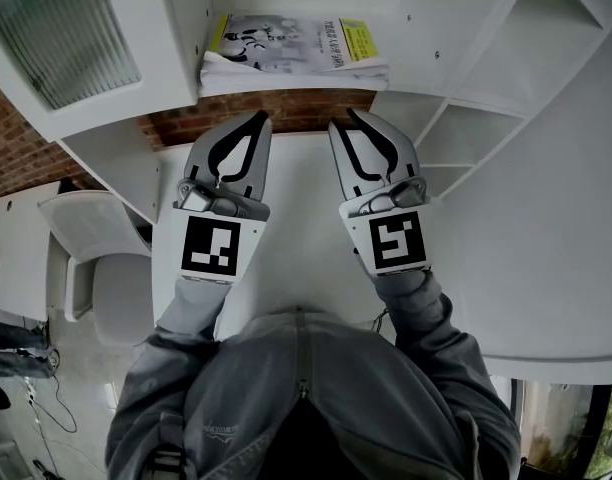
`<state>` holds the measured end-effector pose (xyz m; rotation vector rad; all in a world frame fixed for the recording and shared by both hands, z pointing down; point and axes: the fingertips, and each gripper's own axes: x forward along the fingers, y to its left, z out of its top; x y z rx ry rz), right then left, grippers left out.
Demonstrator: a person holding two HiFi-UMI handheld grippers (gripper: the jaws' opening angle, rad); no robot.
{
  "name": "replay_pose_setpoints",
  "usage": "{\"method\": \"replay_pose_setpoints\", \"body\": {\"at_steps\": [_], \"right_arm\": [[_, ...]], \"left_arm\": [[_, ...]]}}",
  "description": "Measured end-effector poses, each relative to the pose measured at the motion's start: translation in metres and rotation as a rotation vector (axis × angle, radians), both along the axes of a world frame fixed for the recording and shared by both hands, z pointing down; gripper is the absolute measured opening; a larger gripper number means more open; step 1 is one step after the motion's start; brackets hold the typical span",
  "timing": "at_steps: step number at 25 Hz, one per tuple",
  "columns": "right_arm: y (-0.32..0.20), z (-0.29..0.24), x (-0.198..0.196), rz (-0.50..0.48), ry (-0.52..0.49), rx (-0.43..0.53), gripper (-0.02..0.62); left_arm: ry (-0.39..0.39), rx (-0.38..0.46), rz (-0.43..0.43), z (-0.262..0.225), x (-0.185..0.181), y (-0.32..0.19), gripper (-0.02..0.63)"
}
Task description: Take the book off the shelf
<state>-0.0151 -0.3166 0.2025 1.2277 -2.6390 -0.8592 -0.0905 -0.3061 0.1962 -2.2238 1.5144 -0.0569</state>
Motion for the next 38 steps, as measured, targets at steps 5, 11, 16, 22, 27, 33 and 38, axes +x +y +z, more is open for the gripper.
{"method": "replay_pose_setpoints", "body": {"at_steps": [5, 11, 16, 22, 27, 33, 38], "right_arm": [[-0.012, -0.002, 0.001, 0.024, 0.152, 0.027, 0.154], [-0.029, -0.007, 0.005, 0.063, 0.323, 0.098, 0.181], [-0.039, -0.008, 0.0, 0.079, 0.482, 0.156, 0.193], [-0.057, 0.001, -0.01, 0.146, 0.729, 0.245, 0.213], [-0.068, 0.006, -0.013, 0.206, 0.917, 0.325, 0.213], [-0.075, 0.014, -0.016, 0.182, 0.984, 0.33, 0.153], [-0.074, 0.017, -0.017, 0.188, 0.989, 0.319, 0.076]], "left_arm": [[-0.102, -0.003, -0.007, -0.001, 0.0, -0.006, 0.005], [-0.169, -0.01, -0.008, -0.004, -0.001, -0.012, 0.006], [-0.21, -0.023, -0.028, -0.007, -0.005, -0.017, 0.054], [-0.241, -0.043, -0.041, -0.003, -0.007, -0.019, 0.078], [-0.231, -0.036, -0.046, -0.002, -0.009, -0.017, 0.078], [-0.226, -0.067, -0.05, 0.007, -0.011, -0.017, 0.078], [-0.246, -0.08, -0.046, 0.011, -0.009, -0.017, 0.078]]}}
